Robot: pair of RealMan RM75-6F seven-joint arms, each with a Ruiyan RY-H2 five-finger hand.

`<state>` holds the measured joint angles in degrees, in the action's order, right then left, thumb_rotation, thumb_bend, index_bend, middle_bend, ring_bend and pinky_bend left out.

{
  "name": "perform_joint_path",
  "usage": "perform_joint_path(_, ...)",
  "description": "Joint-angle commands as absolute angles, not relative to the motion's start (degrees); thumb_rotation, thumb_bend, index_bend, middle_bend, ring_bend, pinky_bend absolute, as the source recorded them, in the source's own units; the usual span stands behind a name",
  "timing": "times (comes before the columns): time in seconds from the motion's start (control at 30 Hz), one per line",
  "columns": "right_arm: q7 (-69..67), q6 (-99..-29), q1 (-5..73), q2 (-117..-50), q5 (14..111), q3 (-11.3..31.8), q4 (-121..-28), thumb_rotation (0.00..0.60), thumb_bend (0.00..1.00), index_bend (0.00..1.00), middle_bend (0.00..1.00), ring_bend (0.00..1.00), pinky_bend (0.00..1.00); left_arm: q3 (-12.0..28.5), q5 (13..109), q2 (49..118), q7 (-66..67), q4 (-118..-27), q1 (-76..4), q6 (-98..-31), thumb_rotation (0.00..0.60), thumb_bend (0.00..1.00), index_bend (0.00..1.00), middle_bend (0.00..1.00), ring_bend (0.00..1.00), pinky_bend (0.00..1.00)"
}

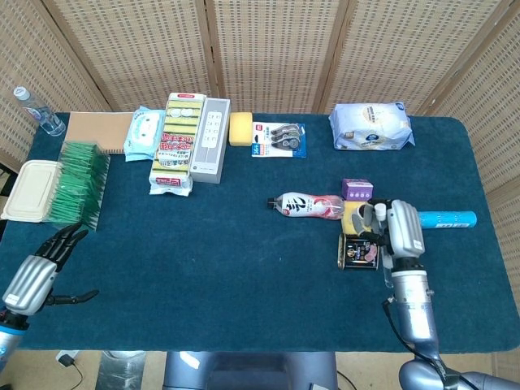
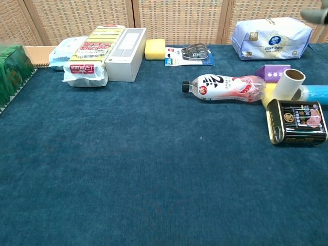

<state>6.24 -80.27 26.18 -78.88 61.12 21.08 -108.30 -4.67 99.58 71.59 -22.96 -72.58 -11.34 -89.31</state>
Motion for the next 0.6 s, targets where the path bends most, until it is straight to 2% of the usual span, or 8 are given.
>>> perform_joint_path(0.03,7.10,-78.28,31.20,-84.03,55.22,28.43,-99.53,0.600,0.40,0.78,1.00,1.00,1.00,-5.10,99.89,71.27,-22.56,-73.05,-10.81,-90.11,0.417,0.00,0.00,0.00,0.03,0.14)
perform_joint_path(0.2,4.34,-75.44,31.03,-83.01,60.46,24.95,-101.10,0.600,0.40,0.78,1.00,1.00,1.00,-3.97,97.43,72.07,-22.41,-72.89,-10.38,-89.59,0.416,0.00,0.00,0.00,0.03,0.14)
perform_joint_path(0.47,-2.63,-73.36,34.43,-86.37,60.03,29.37,-95.04,0.600,0.40,0.78,1.00,1.00,1.00,-4.45,97.51,72.61,-20.34,-73.99,-8.72,-91.22,0.413,0.00,0.00,0.00,0.03,0.14)
perform_joint_path(0.6,-6.50,-72.44,35.19,-87.24,62.01,29.40,-91.45,0.600,0.40,0.78,1.00,1.00,1.00,-3.92,96.23,73.21,-19.11,-74.52,-7.96,-91.40,0.416,0.00,0.00,0.00,0.03,0.14)
